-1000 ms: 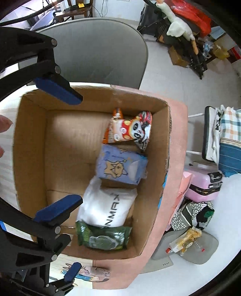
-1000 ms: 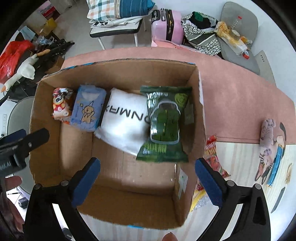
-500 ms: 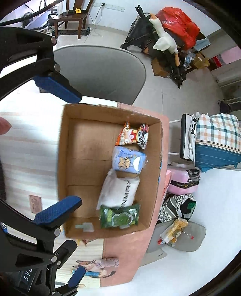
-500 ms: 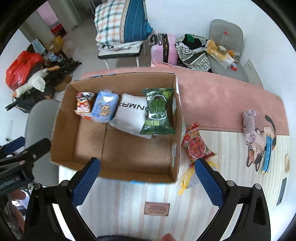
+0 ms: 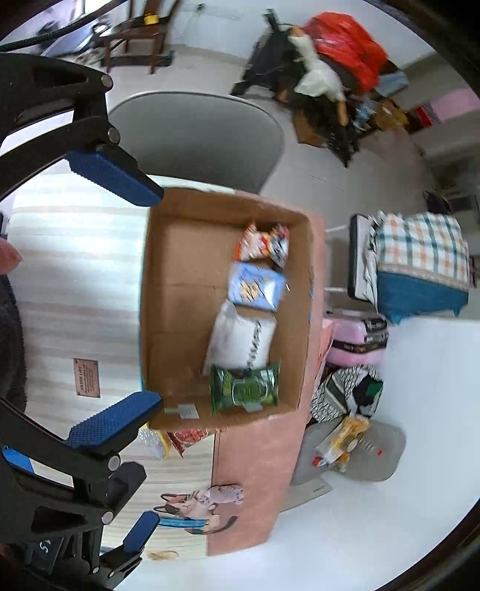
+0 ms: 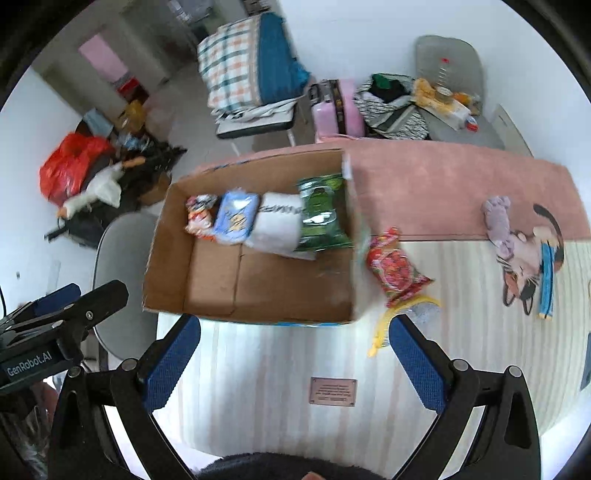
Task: Organize soft objects
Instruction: 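Grasp the red candy bag with the left tool while the right grasps the silver sponge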
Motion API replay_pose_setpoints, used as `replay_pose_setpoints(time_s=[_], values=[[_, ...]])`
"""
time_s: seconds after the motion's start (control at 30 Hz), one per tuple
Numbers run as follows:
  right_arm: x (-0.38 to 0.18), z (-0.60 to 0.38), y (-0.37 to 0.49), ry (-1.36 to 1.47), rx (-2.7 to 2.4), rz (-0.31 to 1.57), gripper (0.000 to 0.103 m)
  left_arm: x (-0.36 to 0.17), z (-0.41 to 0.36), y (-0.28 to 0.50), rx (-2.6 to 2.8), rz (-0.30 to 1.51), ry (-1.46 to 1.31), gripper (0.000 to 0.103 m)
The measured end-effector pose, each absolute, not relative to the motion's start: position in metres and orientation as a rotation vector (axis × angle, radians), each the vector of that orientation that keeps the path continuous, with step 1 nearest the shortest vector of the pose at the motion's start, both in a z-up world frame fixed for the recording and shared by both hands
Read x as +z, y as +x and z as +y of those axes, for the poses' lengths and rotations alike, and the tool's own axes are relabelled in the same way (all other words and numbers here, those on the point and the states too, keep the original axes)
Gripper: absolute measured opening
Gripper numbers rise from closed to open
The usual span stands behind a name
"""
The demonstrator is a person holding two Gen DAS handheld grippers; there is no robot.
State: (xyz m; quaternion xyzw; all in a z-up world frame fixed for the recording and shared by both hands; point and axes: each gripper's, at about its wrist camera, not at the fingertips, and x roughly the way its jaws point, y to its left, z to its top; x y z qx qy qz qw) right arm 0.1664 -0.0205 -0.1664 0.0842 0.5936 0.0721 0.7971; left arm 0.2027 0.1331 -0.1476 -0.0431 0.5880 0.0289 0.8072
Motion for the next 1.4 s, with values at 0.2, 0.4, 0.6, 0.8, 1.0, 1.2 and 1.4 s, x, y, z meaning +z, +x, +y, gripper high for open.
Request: replay_pose_setpoints(time_s=[0.2, 0.4, 0.6, 0.8, 1.0, 1.2, 1.4], values=[[-0.173, -0.133, 0.177, 0.289, -0.058, 1.284, 0.103, -0.164, 0.041, 0.253, -0.06, 1.322, -0.018, 0.103], [-0.202, -0.262, 0.189, 0.358, -0.254, 1.319, 0.103, -0.233, -0.067, 0.309, -0.226, 1.583, 0.028, 0.102], [-0.256, -0.332, 0.203, 0.409, -0.294, 1.405, 0.103, -0.313, -0.145, 0.36, -0.25, 1.811, 0.202, 0.101], [-0.359, -0.298, 0.182, 0.795, -0.178, 1.555, 0.101, -0.342, -0.174, 0.388, -0.17, 1.796, 0.526, 0.101], [-0.44, -0.249, 0.173, 1.016, -0.168, 1.656, 0.079, -0.34, -0.166, 0.397, -0.084, 1.748, 0.618, 0.101], [-0.441, -0.214, 0.195, 0.903, -0.129, 1.624, 0.055, -0.343, -0.14, 0.398, -0.056, 1.782, 0.503, 0.101], [-0.419, -0.237, 0.19, 0.72, -0.148, 1.621, 0.044, -0.344, -0.131, 0.391, -0.071, 1.818, 0.36, 0.101]])
